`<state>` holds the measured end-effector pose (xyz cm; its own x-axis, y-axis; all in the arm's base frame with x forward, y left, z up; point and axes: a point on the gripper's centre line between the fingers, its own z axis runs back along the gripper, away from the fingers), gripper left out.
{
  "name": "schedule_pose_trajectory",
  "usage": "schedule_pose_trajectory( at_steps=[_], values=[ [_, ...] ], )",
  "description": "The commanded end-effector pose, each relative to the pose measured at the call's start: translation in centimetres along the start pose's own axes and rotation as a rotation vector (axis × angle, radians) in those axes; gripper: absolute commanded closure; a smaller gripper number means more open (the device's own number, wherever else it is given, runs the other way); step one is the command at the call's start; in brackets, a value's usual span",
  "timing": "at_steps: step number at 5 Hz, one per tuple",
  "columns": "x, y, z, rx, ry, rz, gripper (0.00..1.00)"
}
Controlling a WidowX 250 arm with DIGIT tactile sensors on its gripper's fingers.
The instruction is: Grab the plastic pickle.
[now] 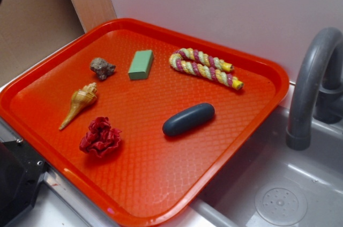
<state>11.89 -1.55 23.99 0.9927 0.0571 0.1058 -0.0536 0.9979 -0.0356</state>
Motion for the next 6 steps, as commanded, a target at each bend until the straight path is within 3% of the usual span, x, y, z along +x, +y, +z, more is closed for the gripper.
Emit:
schedule_pose_trajectory(
  at_steps=[1,3,4,5,6],
  values=[
    [2.9,-4.0,-0.5,-0.036,-0.111,-0.024,0.00],
    [6.6,-8.3,-3.6,-0.043,-0.166,-0.121,0.00],
    [8.4,-9.4,-6.8,-0.013,-0.186,-0.137,0.00],
    [10.2,-9.7,-10.9,-0.001,-0.178,-0.131,0.00],
    [10.9,-9.8,-13.8,-0.024,-0.161,-0.130,0.00]
  ],
)
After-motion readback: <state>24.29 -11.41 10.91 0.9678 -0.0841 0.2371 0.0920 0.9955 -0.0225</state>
